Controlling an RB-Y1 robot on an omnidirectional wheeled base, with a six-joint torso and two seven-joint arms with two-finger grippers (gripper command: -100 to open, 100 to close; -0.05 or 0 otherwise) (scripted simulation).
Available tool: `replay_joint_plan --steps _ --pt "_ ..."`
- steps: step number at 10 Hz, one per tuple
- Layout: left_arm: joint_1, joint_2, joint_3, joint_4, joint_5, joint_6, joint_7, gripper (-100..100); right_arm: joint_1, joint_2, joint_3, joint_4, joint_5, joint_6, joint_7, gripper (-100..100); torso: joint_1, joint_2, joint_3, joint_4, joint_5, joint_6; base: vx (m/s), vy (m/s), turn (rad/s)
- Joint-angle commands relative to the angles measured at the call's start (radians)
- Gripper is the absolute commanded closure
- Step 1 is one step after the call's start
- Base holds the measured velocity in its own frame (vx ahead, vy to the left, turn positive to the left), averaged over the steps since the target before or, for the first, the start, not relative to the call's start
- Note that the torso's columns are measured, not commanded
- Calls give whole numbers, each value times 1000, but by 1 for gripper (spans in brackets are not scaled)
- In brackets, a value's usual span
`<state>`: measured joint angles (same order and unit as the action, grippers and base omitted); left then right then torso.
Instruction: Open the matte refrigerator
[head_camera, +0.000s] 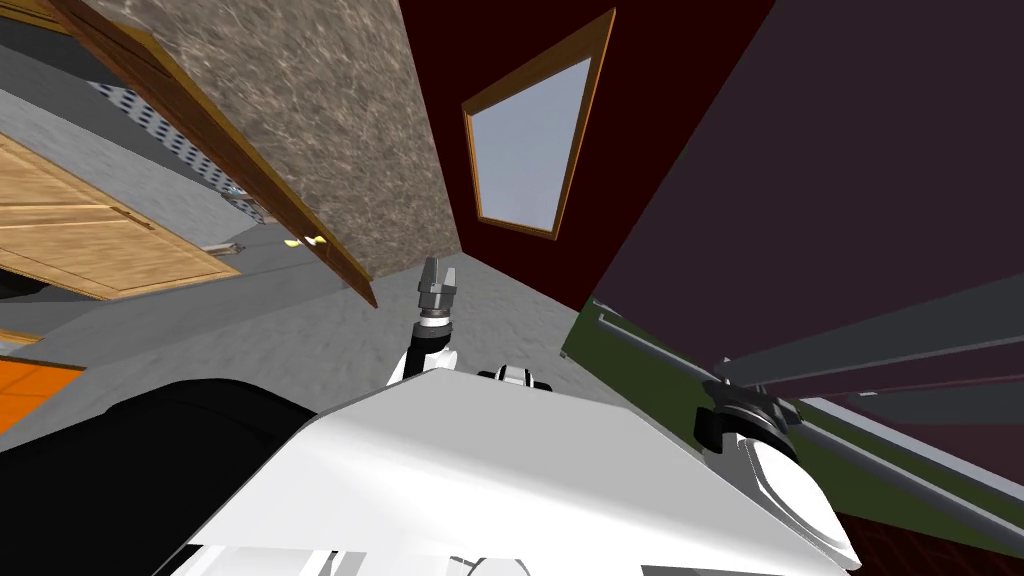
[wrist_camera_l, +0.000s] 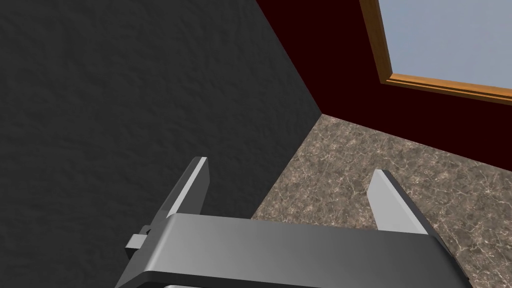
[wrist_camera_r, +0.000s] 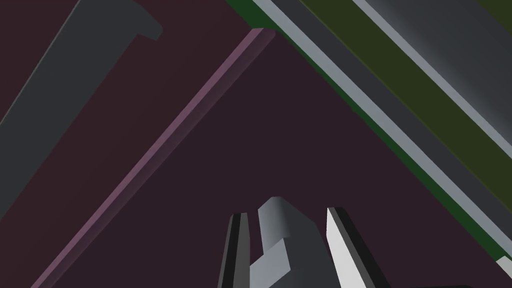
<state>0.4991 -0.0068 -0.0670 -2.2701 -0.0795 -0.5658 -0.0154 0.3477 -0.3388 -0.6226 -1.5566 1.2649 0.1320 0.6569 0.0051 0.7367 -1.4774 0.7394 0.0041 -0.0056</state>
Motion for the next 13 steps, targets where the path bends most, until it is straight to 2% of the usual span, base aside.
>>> replay_joint_plan --steps 1,2,5,7,10,11,13 --pt "0 0 0 0 0 0 0 0 19 -9 7 -11 -28 20 7 100 1 0 0 0 1 0 16 110 -51" --pt "0 0 0 0 0 0 0 0 30 -4 -3 -8 -40 42 13 100 -5 2 0 1 1 0 40 123 -68" --pt "0 0 0 0 0 0 0 0 47 4 -40 -5 -60 87 23 100 3 -3 -2 -2 -1 3 153 247 -110" --pt "0 0 0 0 0 0 0 0 52 7 -52 -5 -67 102 26 100 -2 0 0 0 0 -3 104 204 -56" --pt "0 0 0 0 0 0 0 0 69 15 -90 -2 -88 147 37 100 3 -4 -3 -2 0 -2 126 262 -84" --pt "0 0 0 0 0 0 0 0 69 15 -90 -2 -88 147 37 100 3 -3 -2 -2 0 -1 97 206 -57" --pt "0 0 0 0 0 0 0 0 80 20 -114 -1 -101 177 43 100 -3 -2 -2 0 2 -2 83 183 -50"
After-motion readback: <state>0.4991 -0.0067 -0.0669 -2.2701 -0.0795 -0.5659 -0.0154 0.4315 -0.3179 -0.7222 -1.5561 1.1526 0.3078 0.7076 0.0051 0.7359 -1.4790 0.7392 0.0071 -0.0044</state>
